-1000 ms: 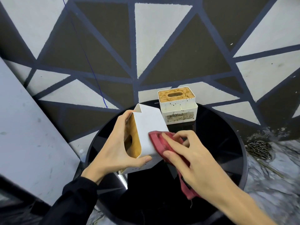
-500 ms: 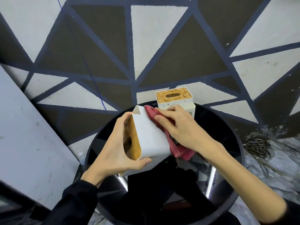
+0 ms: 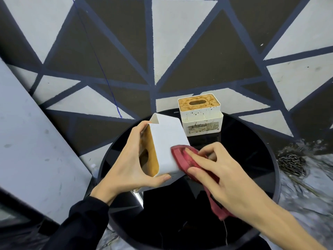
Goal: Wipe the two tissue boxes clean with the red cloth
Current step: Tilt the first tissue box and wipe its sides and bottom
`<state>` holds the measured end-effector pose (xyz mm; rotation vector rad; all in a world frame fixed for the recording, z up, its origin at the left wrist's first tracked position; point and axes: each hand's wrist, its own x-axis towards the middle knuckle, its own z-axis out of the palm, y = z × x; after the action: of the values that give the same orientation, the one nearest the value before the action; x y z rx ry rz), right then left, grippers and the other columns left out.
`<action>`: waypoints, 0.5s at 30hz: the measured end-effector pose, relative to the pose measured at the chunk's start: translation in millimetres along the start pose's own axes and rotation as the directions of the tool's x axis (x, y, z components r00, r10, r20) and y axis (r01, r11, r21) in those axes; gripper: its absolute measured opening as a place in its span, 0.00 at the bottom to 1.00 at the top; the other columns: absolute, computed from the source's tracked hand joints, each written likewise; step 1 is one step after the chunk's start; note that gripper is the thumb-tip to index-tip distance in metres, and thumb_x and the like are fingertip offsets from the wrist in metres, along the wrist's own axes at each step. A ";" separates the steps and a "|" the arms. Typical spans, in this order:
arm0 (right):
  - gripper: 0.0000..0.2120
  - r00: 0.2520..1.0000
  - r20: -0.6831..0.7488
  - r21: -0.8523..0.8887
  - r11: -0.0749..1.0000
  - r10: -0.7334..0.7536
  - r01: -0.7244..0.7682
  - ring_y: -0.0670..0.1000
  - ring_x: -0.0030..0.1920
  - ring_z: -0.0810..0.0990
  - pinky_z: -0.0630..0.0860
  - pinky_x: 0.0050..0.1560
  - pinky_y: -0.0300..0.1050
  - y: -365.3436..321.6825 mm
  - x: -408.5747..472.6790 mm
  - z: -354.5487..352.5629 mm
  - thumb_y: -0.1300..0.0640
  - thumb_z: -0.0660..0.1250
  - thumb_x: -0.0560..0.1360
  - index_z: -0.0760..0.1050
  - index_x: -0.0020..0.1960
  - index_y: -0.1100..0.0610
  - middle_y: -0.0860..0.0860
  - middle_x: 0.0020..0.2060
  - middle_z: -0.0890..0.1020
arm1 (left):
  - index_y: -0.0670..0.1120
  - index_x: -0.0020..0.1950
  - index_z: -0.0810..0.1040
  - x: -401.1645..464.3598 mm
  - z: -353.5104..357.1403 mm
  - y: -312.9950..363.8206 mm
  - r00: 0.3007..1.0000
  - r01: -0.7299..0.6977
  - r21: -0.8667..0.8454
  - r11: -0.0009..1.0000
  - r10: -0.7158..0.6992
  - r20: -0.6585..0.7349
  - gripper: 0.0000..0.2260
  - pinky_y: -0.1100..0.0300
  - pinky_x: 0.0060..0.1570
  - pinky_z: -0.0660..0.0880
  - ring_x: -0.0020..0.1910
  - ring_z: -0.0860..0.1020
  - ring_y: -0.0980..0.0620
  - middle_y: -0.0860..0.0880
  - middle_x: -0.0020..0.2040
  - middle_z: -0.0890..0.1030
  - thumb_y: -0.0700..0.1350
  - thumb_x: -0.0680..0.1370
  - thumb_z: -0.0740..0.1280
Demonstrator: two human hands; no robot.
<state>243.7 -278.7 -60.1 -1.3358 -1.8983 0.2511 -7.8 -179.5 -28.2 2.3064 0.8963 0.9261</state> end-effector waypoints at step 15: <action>0.19 0.988 0.016 0.136 0.978 0.155 -0.156 0.41 0.55 0.73 0.66 0.54 0.26 7.9 80.5 -1.9 0.42 0.61 0.83 0.75 0.73 0.40 0.46 0.49 0.73 | 0.50 0.81 0.59 -0.1 1.6 4.5 1.000 -0.007 -0.063 0.998 0.007 -0.006 0.51 0.73 0.67 0.68 0.76 0.69 0.59 0.58 0.76 0.68 0.53 0.64 0.83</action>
<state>239.5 -206.2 -24.3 -1.3920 -1.7499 0.4565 -5.0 -182.8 -26.4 2.2562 0.8503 0.9513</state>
